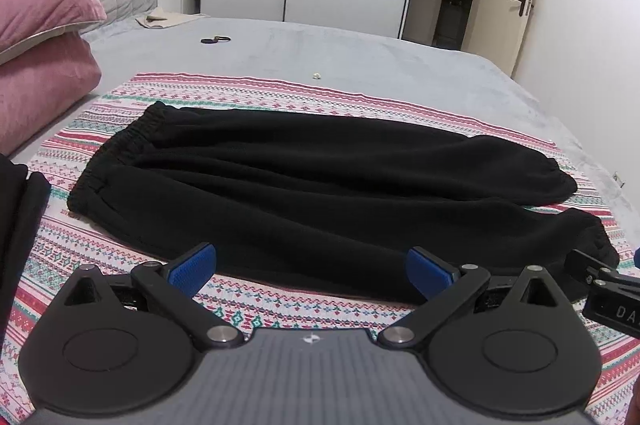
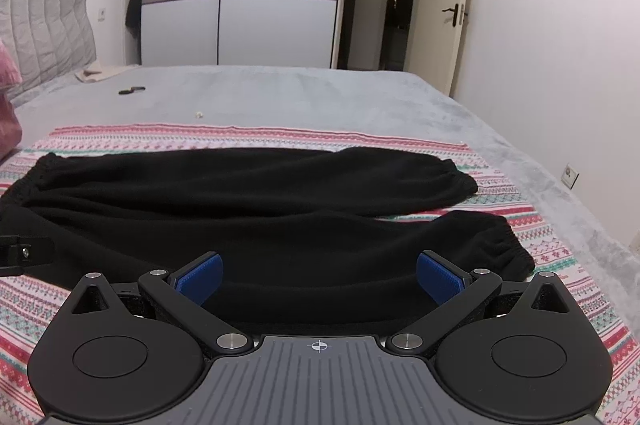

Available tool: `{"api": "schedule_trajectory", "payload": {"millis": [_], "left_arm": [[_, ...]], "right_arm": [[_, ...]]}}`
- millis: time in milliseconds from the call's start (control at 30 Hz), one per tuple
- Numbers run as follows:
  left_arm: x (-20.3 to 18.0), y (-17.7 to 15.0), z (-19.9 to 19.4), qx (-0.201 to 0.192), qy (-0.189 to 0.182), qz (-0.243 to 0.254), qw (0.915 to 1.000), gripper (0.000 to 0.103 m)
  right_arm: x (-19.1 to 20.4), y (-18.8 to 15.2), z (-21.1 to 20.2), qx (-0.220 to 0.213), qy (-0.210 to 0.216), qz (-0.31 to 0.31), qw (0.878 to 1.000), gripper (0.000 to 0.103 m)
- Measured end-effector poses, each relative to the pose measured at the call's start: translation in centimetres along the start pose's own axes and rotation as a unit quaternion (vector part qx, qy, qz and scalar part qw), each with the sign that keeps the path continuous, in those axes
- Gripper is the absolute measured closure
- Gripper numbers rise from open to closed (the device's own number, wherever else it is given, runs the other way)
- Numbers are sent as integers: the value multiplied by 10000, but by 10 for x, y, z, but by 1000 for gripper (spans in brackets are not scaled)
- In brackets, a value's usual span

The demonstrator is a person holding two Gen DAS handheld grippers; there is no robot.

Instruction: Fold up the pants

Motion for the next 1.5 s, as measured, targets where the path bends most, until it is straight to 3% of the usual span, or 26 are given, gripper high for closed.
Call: {"api": "schedule_trajectory", "payload": {"millis": [900,1100,1300,1400,1500], "left_arm": [[15,-1,15,133,137,-152,9997,0],[32,2,24,206,-58,-366,9991,0],[83,10,49,409,290,-848,9951,0],[131,15,61,495,513,-1513,9859,0],[173,22,69,406,883,-2076,9734,0]], "right_arm": [[-4,-8,11,243,-182,-38,9995,0],[-12,-11,21,348,-298,-110,9989,0],[-34,-17,39,159,-496,-209,9984,0],[-61,-23,59,478,-634,-51,9968,0],[-99,-25,73,819,-826,535,9918,0]]}}
Point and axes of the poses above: each gripper's, at about its wrist camera, not at the fingertips, and z roughly the way its jaws point, x to its left, y to its top, the point moved 3 cm from there along z, roughly the way its jaws point, and after that the axes turned 4 degrees about y, right-handed, at the moved point
